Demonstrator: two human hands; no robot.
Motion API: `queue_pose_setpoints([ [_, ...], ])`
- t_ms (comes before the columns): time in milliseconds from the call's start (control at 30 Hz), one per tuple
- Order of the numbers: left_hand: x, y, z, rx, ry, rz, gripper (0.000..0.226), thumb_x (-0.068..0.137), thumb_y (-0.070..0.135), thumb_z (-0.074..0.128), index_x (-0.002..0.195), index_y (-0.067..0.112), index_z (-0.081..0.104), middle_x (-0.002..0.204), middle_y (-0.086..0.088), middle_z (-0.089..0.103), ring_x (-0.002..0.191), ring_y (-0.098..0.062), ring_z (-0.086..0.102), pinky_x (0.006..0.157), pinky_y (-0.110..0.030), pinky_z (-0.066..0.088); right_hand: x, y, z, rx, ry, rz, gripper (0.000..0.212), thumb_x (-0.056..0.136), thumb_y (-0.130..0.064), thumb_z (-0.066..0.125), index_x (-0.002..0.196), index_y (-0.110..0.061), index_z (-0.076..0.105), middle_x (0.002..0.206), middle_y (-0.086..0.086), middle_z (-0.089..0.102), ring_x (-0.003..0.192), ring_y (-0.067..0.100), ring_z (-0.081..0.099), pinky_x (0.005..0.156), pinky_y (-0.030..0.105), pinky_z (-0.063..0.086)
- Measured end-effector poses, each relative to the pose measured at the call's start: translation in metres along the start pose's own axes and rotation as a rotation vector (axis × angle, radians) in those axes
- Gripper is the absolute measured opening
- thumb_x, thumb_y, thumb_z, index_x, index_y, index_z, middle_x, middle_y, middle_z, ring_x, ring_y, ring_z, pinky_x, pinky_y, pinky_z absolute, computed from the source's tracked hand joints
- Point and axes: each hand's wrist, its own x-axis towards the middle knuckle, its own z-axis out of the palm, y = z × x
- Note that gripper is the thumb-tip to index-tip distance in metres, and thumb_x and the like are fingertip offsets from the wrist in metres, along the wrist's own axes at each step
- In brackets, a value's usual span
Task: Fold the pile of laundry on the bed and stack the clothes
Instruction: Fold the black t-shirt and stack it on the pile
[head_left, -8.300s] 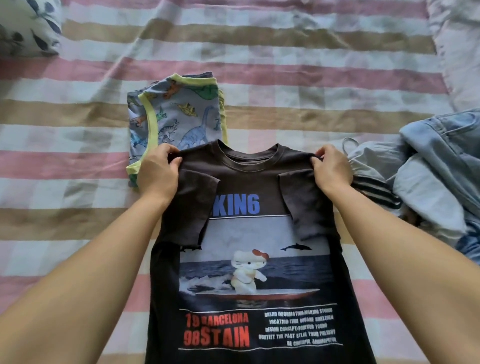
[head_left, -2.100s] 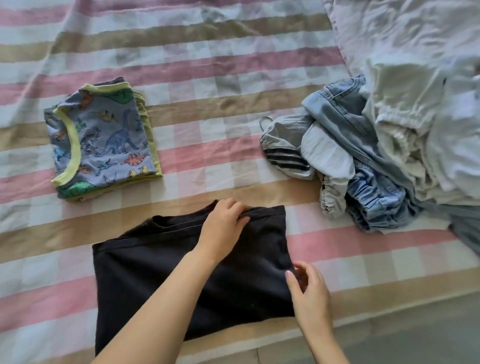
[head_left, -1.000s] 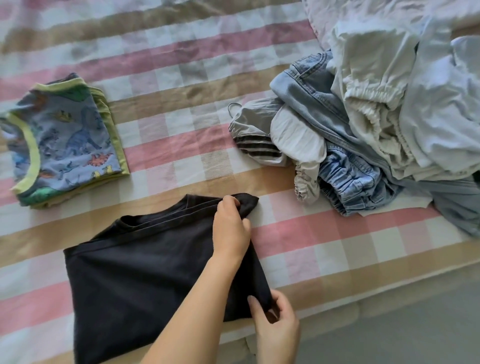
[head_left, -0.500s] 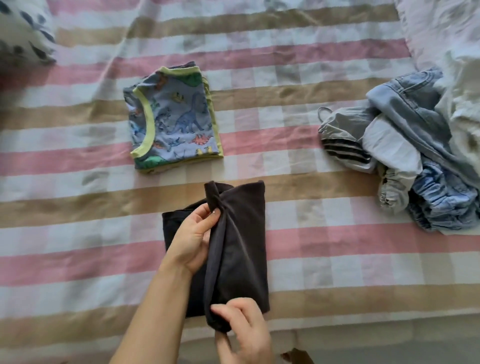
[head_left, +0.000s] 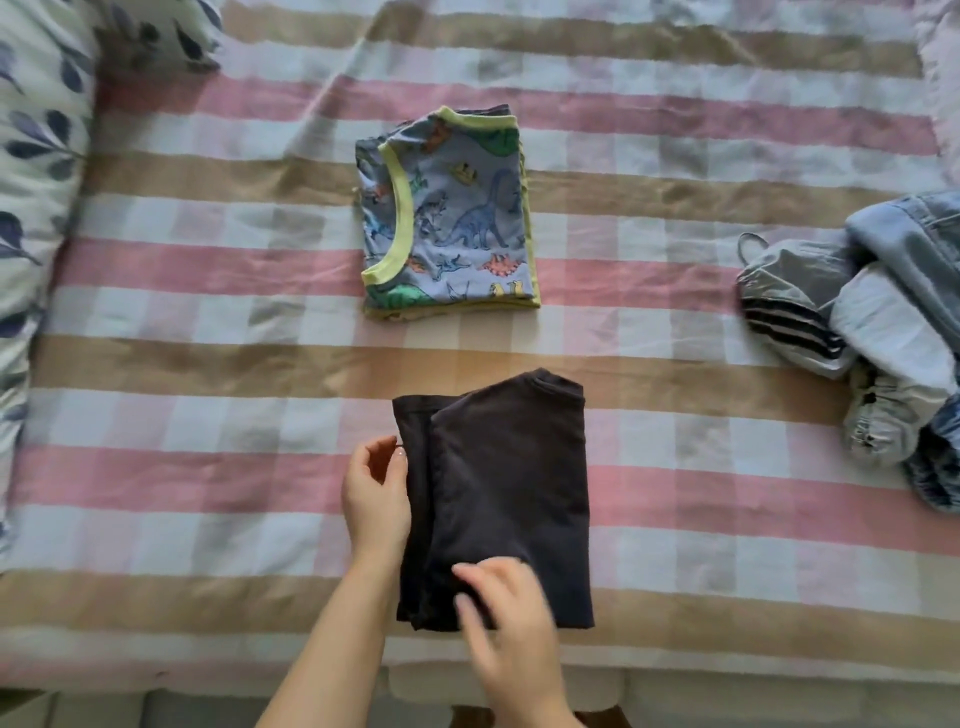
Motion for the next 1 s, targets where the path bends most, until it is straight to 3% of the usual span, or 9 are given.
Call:
queue_pose_setpoints([
  [67, -0.014, -0.005, -0.003, 0.083, 0.032, 0.059, 0.009, 0.094, 0.016, 0.05, 0.101, 0.018, 0.054, 0.093, 0.011, 0.058, 0.091, -0.011, 0.053, 0.071, -0.012, 0.039, 0.014, 0.01, -0.018, 0.058, 0.214, 0.161, 0.023, 0.078, -0.006, 0.064, 0.1, -0.013, 0.068, 0.096, -0.002, 0.058, 0.094, 0.008, 0.05, 0.086, 0.02, 0.041],
  [133, -0.027, -0.012, -0.004, 0.137, 0.006, 0.064, 0.014, 0.095, 0.019, 0.047, 0.109, 0.017, 0.053, 0.099, 0.01, 0.056, 0.095, -0.011, 0.051, 0.077, -0.019, 0.039, 0.029, 0.024, -0.032, 0.048, 0.299, 0.354, 0.028, 0.084, -0.004, 0.062, 0.111, -0.013, 0.062, 0.106, -0.002, 0.054, 0.103, 0.011, 0.048, 0.093, 0.021, 0.036],
  [233, -0.042, -0.023, -0.003, 0.25, -0.022, 0.071, 0.024, 0.095, 0.021, 0.048, 0.116, 0.01, 0.052, 0.106, 0.002, 0.056, 0.1, -0.017, 0.051, 0.086, -0.031, 0.042, 0.042, 0.043, -0.041, 0.109, 0.232, 0.609, 0.039, 0.088, -0.01, 0.059, 0.126, -0.013, 0.05, 0.113, -0.005, 0.047, 0.108, 0.011, 0.045, 0.096, 0.025, 0.037],
  [333, -0.049, -0.026, -0.002, 0.266, -0.05, 0.046, 0.014, 0.092, 0.027, 0.053, 0.099, 0.015, 0.053, 0.088, 0.006, 0.059, 0.088, -0.021, 0.056, 0.072, -0.03, 0.04, 0.049, 0.052, -0.037, 0.227, 0.189, 0.7, 0.035, 0.09, -0.018, 0.058, 0.124, -0.017, 0.049, 0.108, -0.009, 0.054, 0.102, 0.009, 0.052, 0.088, 0.024, 0.042],
  [400, -0.048, -0.024, -0.001, 0.24, -0.106, 0.007, 0.02, 0.089, 0.033, 0.057, 0.09, 0.013, 0.053, 0.083, 0.006, 0.06, 0.083, -0.018, 0.057, 0.066, -0.03, 0.042, 0.053, 0.054, -0.032, 0.314, 0.176, 0.735, 0.028, 0.089, -0.023, 0.059, 0.116, -0.022, 0.052, 0.1, -0.018, 0.058, 0.096, 0.005, 0.055, 0.077, 0.018, 0.041],
  [533, -0.044, -0.016, 0.002, 0.164, -0.264, -0.07, 0.01, 0.085, 0.027, 0.064, 0.087, 0.027, 0.054, 0.089, 0.011, 0.064, 0.084, -0.002, 0.059, 0.067, -0.018, 0.046, 0.063, 0.051, -0.031, 0.39, 0.141, 0.719, 0.007, 0.089, -0.028, 0.058, 0.095, -0.03, 0.055, 0.094, -0.017, 0.063, 0.091, 0.001, 0.059, 0.071, 0.016, 0.043],
  [600, -0.048, -0.008, 0.002, 0.118, -0.284, -0.082, 0.015, 0.086, 0.021, 0.064, 0.087, 0.032, 0.054, 0.092, 0.016, 0.063, 0.085, 0.005, 0.058, 0.064, -0.009, 0.044, 0.066, 0.045, -0.036, 0.385, 0.144, 0.667, 0.008, 0.09, -0.025, 0.058, 0.087, -0.032, 0.056, 0.089, -0.016, 0.065, 0.086, -0.001, 0.06, 0.068, 0.013, 0.043],
  [833, -0.059, 0.047, -0.001, -0.045, -0.22, 0.06, 0.024, 0.086, 0.012, 0.062, 0.098, 0.033, 0.058, 0.095, 0.025, 0.068, 0.09, 0.014, 0.059, 0.068, 0.0, 0.041, 0.085, 0.009, -0.075, 0.5, 0.172, 0.515, 0.015, 0.088, -0.019, 0.06, 0.1, -0.028, 0.064, 0.095, -0.018, 0.069, 0.091, -0.003, 0.063, 0.075, 0.011, 0.048],
  [1000, -0.019, 0.111, 0.004, -0.089, -0.188, 0.218, 0.02, 0.088, 0.016, 0.06, 0.102, 0.03, 0.058, 0.099, 0.022, 0.067, 0.095, 0.008, 0.059, 0.074, -0.003, 0.044, 0.158, -0.024, -0.1, 0.528, 0.195, 0.35, 0.019, 0.088, -0.014, 0.06, 0.093, -0.032, 0.064, 0.093, -0.019, 0.07, 0.088, -0.005, 0.063, 0.073, 0.007, 0.046],
])
